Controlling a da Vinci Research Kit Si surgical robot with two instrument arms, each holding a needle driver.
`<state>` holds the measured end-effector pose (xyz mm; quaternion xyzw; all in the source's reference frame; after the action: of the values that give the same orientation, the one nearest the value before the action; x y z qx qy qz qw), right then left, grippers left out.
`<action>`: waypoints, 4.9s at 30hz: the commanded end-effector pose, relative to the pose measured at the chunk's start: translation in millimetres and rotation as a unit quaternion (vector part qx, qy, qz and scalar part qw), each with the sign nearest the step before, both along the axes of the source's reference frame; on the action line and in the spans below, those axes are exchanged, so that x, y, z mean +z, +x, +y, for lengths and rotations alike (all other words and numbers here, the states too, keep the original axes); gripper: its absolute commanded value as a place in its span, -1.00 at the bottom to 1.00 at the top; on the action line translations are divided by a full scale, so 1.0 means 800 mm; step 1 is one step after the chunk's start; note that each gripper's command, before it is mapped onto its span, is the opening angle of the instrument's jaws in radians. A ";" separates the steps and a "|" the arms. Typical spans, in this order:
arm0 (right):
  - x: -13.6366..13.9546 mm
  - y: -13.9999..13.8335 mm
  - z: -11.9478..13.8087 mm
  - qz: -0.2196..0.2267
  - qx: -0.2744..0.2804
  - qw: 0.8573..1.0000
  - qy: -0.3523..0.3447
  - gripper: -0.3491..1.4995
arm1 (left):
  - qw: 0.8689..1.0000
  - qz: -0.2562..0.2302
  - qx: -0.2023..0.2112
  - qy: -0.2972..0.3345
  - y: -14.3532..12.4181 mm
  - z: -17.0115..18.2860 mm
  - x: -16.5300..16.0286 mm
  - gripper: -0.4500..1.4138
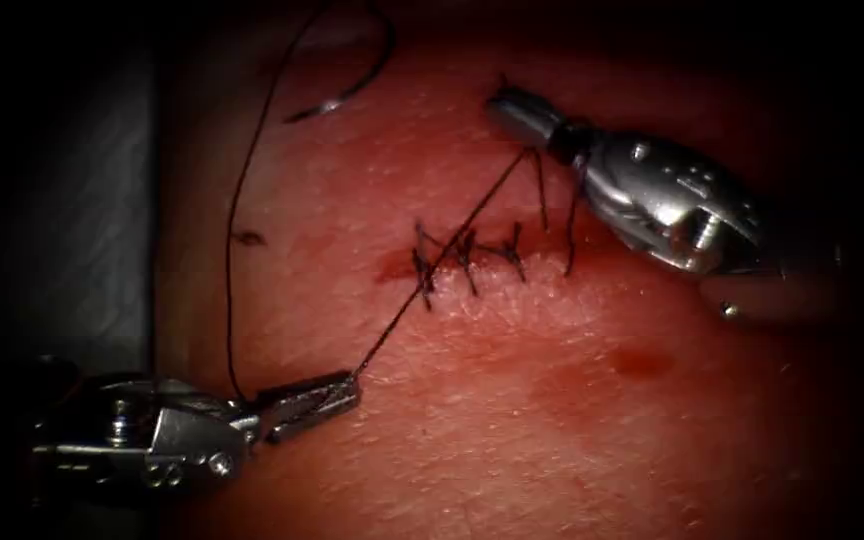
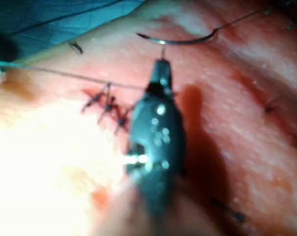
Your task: Wound Closure
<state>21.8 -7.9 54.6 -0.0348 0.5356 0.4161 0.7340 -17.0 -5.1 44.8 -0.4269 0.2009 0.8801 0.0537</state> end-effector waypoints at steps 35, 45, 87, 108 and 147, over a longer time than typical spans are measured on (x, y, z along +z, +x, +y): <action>-0.0010 -0.0029 -0.0118 -0.011 0.003 0.998 -0.064 -1.00 | 0.992 0.005 -0.127 0.023 0.0083 0.0504 0.0153 -1.00; -0.0025 -0.0048 -0.0162 -0.004 -0.006 0.997 -0.074 -1.00 | 0.987 0.015 -0.159 0.010 0.0116 0.0566 0.0205 -1.00; -0.0027 -0.0065 -0.0218 -0.021 -0.032 0.997 -0.070 -1.00 | 0.971 -0.021 -0.227 0.065 0.0153 0.0558 0.0246 0.23; -0.0028 -0.0063 -0.0219 -0.020 -0.030 0.997 -0.072 -1.00 | 0.998 0.060 -0.002 0.036 0.0107 0.0125 0.0187 0.41; -0.0026 -0.0046 -0.0222 -0.014 -0.033 0.997 -0.076 -1.00 | 0.990 -0.062 -0.125 0.034 0.0027 -0.0064 -0.0059 0.03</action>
<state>17.4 -24.5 52.2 -0.0809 0.5558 0.3492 0.7501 -14.8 -9.7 39.8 -0.4487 0.2201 0.8435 0.1967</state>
